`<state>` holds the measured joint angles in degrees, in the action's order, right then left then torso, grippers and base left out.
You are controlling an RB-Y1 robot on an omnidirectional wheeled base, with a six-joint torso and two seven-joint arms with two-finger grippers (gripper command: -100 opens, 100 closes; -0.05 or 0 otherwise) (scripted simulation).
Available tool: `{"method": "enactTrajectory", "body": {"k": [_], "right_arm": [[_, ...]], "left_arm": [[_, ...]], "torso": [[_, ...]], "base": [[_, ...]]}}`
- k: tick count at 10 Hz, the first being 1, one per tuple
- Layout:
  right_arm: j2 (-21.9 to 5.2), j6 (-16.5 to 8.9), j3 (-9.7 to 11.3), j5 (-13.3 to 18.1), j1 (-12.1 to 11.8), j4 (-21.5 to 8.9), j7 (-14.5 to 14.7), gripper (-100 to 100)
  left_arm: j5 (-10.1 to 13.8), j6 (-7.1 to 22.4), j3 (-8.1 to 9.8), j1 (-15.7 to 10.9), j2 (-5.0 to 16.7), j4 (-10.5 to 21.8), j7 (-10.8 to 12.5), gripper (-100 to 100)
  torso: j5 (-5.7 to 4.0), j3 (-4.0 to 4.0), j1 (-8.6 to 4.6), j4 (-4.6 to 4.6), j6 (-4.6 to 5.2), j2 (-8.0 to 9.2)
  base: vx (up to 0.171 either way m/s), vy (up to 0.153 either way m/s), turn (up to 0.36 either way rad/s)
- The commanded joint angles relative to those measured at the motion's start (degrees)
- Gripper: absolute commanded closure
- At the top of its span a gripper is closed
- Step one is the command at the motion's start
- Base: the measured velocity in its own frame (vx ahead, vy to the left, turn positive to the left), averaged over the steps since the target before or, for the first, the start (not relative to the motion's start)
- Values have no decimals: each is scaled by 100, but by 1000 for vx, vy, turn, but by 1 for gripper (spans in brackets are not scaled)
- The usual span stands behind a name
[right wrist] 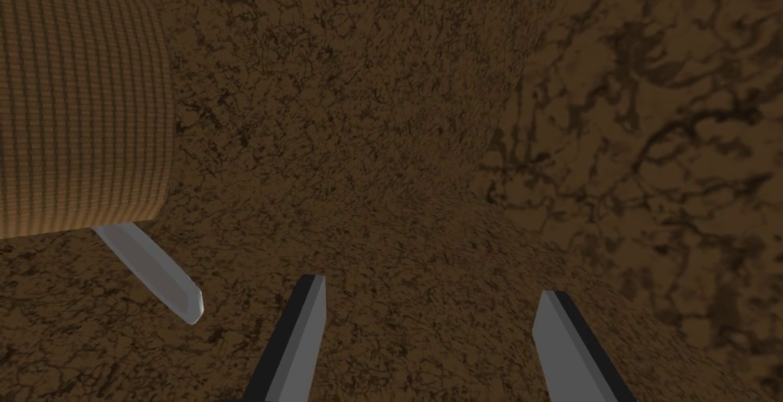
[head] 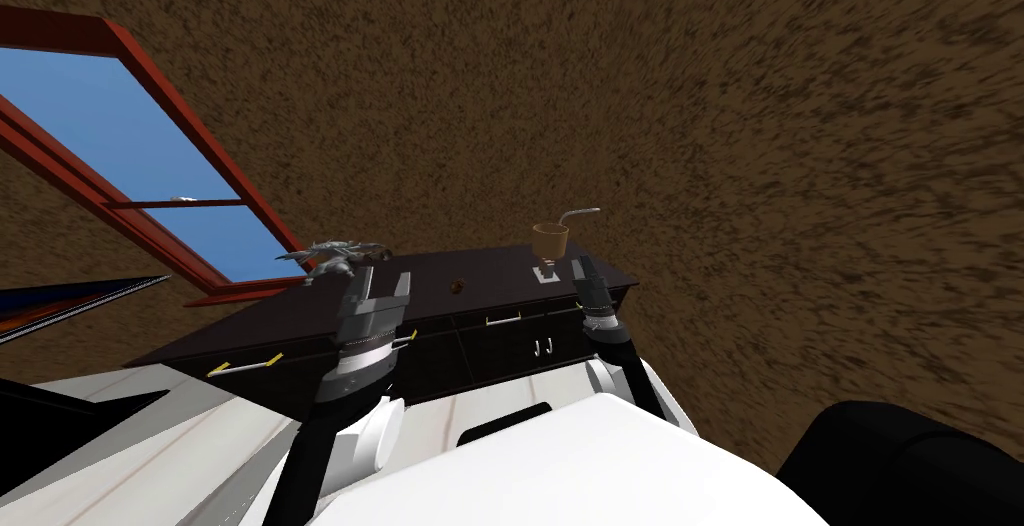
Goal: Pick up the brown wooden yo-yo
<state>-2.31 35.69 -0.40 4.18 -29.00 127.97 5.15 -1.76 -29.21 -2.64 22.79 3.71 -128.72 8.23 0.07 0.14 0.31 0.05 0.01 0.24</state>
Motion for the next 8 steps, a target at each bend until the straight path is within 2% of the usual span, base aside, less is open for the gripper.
{"method": "enactTrajectory", "body": {"k": [1, 2, 3, 5, 6, 7, 8], "right_arm": [[0, 0, 0, 0, 0, 0, 0, 0], [0, 0, 0, 0, 0, 0, 0, 0], [0, 0, 0, 0, 0, 0, 0, 0], [0, 0, 0, 0, 0, 0, 0, 0], [0, 0, 0, 0, 0, 0, 0, 0], [0, 0, 0, 0, -1, 0, 0, 0], [0, 0, 0, 0, 0, 0, 0, 0]], "left_arm": [[2, 286, -46, -262, 122, 248, -3, -100], [9, 434, -63, -433, 191, 432, -6, -100], [9, 483, -63, -457, 191, 432, -6, -100], [29, 871, -87, -886, 314, 831, -23, -100], [29, 922, -87, -897, 314, 853, -23, -100], [42, 1154, -94, -1096, 368, 1034, -37, -100], [42, 1165, -94, -1139, 368, 1090, -37, -100]], "torso": [[0, 0, 0, 0, 0, 0], [1, -1, 5, 0, 0, -1], [1, 0, 4, 0, 0, 0], [-2, -6, -10, -2, 0, -11], [-1, -5, -5, -2, 0, -8], [-2, -6, -9, -2, -1, -12], [-2, -6, -9, -3, 0, -11]], "base": [[-65, 94, -29], [-74, 86, -34], [-46, 51, -18], [-44, 60, -32], [-35, 56, -18], [-41, 58, -22], [-35, 44, -17]]}}
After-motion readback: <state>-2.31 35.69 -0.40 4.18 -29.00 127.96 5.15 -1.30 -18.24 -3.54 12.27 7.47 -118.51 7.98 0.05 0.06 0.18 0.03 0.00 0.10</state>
